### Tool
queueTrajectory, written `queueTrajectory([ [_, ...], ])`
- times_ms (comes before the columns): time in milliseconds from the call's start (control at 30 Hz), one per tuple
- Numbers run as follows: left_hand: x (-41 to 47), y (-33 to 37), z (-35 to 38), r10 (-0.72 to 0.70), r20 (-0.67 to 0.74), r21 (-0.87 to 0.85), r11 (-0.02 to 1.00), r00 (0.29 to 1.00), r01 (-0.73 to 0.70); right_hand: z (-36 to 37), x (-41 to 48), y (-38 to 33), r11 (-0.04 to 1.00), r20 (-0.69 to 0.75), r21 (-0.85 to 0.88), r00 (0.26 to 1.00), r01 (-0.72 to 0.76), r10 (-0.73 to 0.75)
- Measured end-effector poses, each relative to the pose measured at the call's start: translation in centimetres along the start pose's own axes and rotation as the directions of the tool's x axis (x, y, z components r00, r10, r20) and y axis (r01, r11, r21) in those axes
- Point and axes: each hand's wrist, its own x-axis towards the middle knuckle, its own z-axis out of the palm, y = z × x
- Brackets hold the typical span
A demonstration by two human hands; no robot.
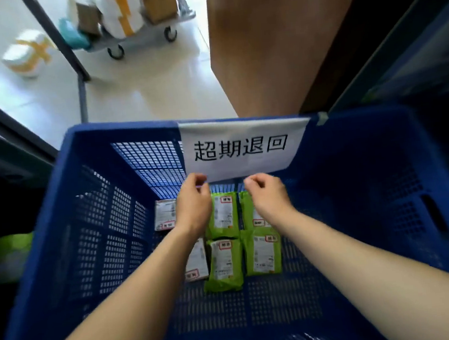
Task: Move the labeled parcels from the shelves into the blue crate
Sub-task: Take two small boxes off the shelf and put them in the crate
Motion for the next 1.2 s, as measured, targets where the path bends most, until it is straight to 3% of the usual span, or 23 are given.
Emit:
queueTrajectory([
  [133,-3.0,10.7,-7.4,0.166,-0.083,-0.084,0.981,0.983,-0.173,-3.4,-5.0,-11.6,0.979,-0.017,-0.01,0.979,0.202,-0.203],
  [333,-7.6,23.4,-18.9,0.341,-0.279,-0.106,0.918,0.898,-0.382,-7.4,-12.1,-27.3,0.882,-0.076,0.073,0.885,0.465,-0.46],
  [400,-11.2,29.5,-26.3,0.414,-0.398,-0.103,0.866,0.818,-0.489,-9.2,-17.1,-35.6,0.807,-0.087,0.108,0.814,0.581,-0.574],
  [467,-12.2,30.5,-27.2,0.414,-0.409,-0.131,0.855,0.813,-0.501,-9.6,-18.0,-36.7,0.773,-0.105,0.141,0.786,0.619,-0.61],
  [600,-18.1,35.2,-34.4,0.408,-0.54,-0.175,0.801,0.736,-0.573,-10.9,-24.4,-44.4,0.637,-0.115,0.237,0.672,0.734,-0.732],
  [700,-22.4,38.3,-39.9,0.425,-0.64,-0.13,0.761,0.64,-0.635,-11.4,-29.5,-50.4,0.492,-0.132,0.291,0.543,0.821,-0.829],
  [967,-35.3,40.4,-49.4,0.418,-0.825,0.06,0.734,0.38,-0.676,-10.7,-42.1,-58.9,0.211,-0.078,0.508,0.289,0.835,-0.954],
  [1100,-40.8,39.5,-52.0,0.385,-0.875,0.119,0.758,0.293,-0.641,-9.0,-46.6,-60.3,0.135,-0.041,0.579,0.194,0.804,-0.98],
  [1200,-44.3,38.0,-53.3,0.341,-0.909,0.138,0.788,0.238,-0.601,-7.6,-49.2,-60.6,0.135,0.021,0.616,0.155,0.776,-0.988],
])
